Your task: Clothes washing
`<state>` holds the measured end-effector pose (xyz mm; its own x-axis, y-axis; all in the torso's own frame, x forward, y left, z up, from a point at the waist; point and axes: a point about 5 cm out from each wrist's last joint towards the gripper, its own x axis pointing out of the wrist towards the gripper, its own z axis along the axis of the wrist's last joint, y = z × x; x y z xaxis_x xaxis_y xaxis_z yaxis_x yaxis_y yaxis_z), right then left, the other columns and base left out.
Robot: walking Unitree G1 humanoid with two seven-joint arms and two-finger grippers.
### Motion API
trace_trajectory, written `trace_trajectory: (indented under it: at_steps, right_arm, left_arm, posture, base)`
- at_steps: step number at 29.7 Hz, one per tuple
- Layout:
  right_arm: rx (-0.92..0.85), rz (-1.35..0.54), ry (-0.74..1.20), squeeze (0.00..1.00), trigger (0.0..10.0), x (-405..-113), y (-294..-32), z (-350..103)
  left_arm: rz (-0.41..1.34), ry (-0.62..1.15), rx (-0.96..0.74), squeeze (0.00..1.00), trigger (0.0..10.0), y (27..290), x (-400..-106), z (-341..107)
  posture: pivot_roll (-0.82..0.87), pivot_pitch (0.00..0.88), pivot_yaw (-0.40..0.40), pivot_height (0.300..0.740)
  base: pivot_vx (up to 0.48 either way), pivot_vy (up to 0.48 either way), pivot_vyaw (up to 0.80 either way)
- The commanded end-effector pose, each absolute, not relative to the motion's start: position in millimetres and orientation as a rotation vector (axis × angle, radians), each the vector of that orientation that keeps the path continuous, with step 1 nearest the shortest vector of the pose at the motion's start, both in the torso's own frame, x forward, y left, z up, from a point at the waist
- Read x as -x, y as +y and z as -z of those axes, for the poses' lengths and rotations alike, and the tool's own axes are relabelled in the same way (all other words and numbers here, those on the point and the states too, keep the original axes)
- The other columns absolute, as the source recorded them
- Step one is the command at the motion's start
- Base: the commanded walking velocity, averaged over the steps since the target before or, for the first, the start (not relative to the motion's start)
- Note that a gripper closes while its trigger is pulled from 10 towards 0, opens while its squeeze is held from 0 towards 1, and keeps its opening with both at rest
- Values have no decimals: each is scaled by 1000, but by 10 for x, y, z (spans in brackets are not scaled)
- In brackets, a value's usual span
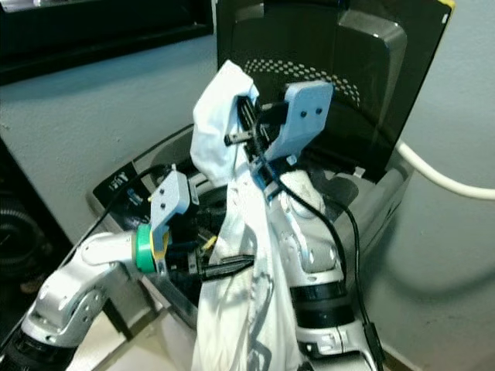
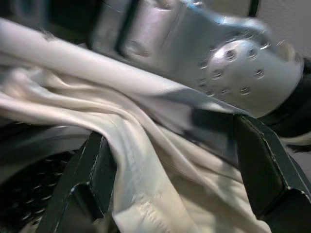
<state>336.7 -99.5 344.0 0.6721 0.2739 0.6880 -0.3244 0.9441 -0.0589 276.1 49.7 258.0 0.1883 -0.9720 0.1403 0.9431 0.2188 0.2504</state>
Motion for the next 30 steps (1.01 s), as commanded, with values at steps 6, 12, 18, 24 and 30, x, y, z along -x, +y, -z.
trace_trajectory:
  at_steps: [6, 12, 18, 24, 30]
  right_arm:
    - [86, -193, -882, 0, 10000, -3333, -1018, -3525]
    - [34, -225, -941, 0, 10000, -3262, -979, -3630]
    - [-43, -332, -982, 0, 10000, -3154, -873, -3720]
    - [-252, -541, -982, 0, 10000, -3009, -812, -3804]
    - [-298, -510, -955, 0, 10000, -3075, -949, -3779]
  left_arm:
    - [1385, -241, -88, 0, 10000, 389, -2623, -2463]
    - [1284, -178, -84, 0, 10000, 319, -2727, -2286]
    - [1164, -136, -120, 0, 10000, 293, -2966, -2171]
    - [925, -89, -171, 0, 10000, 507, -3404, -2178]
    - [654, -126, -285, 0, 10000, 871, -3658, -2311]
  posture:
    - [-51, 80, 101, 740]
    - [-48, 74, 98, 740]
    - [-47, 71, 93, 740]
    - [-61, 68, 100, 740]
    - [-63, 72, 105, 740]
  base:
    - [0, 0, 0]
    - [0, 0, 0]
    - [0, 0, 0]
    - [0, 0, 0]
    - [0, 0, 0]
